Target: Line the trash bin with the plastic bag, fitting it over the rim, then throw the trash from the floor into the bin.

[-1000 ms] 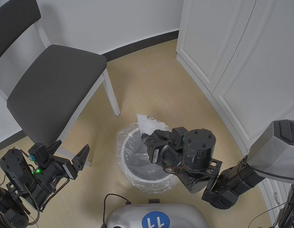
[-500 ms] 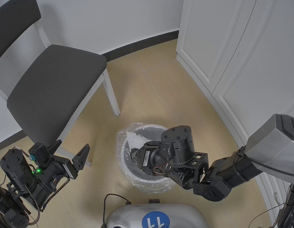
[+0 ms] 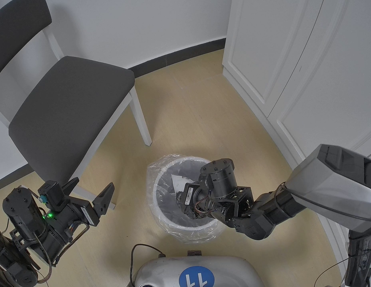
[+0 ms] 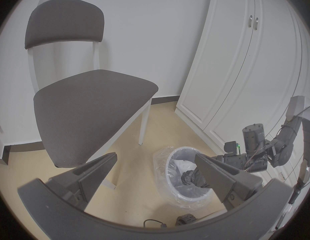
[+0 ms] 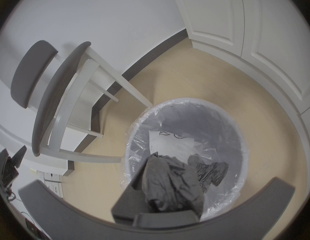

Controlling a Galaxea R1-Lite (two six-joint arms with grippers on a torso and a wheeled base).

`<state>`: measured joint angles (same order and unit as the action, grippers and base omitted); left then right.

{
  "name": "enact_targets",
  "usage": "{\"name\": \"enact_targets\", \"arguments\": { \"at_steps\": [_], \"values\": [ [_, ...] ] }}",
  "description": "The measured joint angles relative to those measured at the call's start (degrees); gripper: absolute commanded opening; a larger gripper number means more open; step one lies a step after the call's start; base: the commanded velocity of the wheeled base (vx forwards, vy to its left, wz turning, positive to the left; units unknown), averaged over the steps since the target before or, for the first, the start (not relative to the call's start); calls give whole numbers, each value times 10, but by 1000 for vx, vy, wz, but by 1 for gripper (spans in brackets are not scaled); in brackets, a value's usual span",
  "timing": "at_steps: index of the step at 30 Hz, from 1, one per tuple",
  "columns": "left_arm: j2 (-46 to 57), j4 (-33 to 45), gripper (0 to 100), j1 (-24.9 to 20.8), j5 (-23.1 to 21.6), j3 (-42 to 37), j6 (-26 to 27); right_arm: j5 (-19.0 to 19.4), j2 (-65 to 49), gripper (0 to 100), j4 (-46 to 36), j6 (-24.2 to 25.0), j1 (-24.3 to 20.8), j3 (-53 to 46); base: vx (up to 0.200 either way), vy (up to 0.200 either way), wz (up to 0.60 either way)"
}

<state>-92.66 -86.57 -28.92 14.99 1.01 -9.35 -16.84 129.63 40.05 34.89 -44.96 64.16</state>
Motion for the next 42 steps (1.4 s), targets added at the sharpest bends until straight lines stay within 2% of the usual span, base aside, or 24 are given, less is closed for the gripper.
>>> {"name": "enact_targets", "arguments": {
  "at_steps": [10,18,25,30,36,42],
  "values": [
    [-6,0,100,1,0,0,0,1,54,0,2,27,4,32,0,0,0],
    [-19,-11,100,1,0,0,0,1,84,0,-2,24,14,44,0,0,0],
    [-26,-11,100,1,0,0,0,-1,67,0,-1,24,14,41,0,0,0],
    [-29,-11,100,1,0,0,0,-3,35,0,-28,0,13,25,0,0,0],
    [-31,-11,100,0,0,0,0,-5,30,0,-39,-4,17,25,0,0,0],
    [-30,-11,100,-1,0,0,0,-5,77,0,-30,26,17,60,0,0,0]
  ]
}}
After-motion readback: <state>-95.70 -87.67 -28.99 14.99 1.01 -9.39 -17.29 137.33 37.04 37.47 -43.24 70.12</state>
